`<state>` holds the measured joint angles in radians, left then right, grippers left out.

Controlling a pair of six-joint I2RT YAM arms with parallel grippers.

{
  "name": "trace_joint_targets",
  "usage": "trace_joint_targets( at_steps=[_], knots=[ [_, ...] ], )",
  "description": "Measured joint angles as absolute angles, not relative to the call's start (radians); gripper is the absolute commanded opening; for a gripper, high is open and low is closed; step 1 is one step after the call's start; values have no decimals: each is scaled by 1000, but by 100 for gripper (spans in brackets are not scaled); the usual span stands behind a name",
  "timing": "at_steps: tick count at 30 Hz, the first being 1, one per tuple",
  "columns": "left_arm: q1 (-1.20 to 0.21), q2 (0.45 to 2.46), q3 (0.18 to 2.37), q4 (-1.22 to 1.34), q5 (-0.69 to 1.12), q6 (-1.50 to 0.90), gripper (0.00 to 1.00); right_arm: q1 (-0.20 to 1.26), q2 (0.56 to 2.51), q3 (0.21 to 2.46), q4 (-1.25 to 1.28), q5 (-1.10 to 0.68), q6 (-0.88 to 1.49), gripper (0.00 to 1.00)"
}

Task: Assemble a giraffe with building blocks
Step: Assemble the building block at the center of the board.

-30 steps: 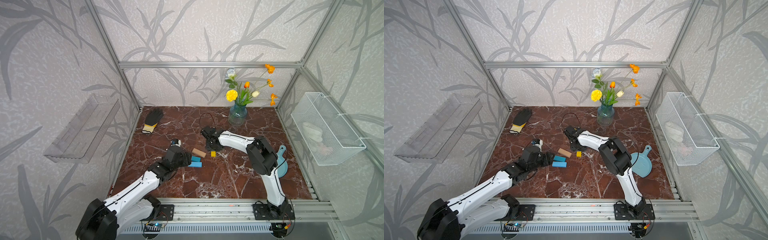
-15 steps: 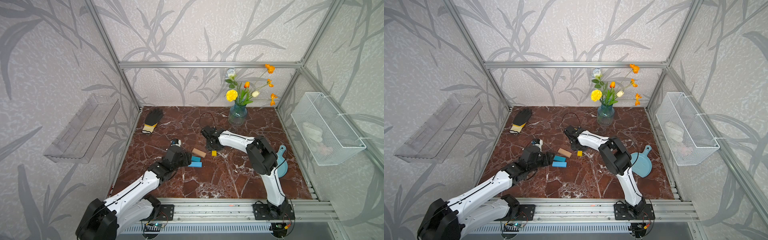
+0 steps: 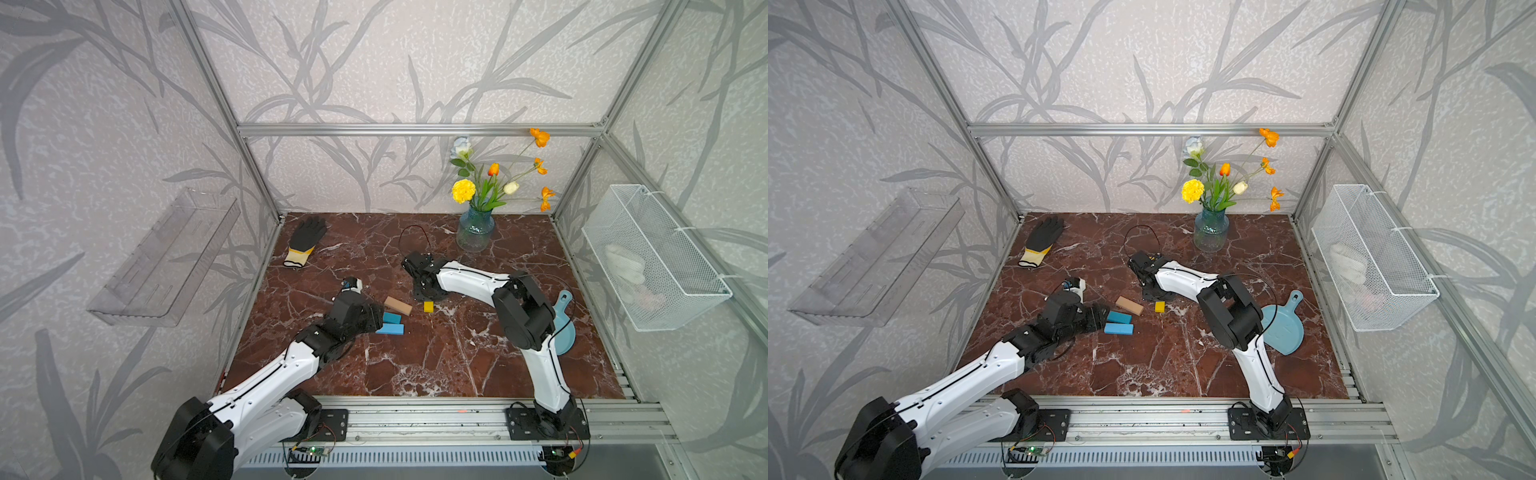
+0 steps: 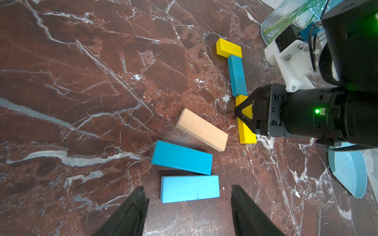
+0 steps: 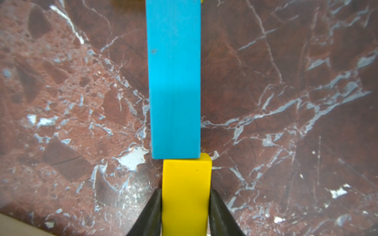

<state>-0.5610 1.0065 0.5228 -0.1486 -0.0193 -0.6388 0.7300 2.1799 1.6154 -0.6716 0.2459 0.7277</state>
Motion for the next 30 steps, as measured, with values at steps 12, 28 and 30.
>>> trace_joint_targets(
  at_steps=[12, 28, 30],
  knots=[
    [-561, 1012, 523, -148, -19, -639, 67, 726, 2180, 1616, -670, 225, 728, 38],
    [-561, 1012, 523, -148, -19, -639, 67, 724, 2186, 1623, -651, 197, 717, 49],
    [-561, 1012, 523, -149, -19, -639, 67, 724, 2186, 1623, -651, 197, 717, 49]
  ],
)
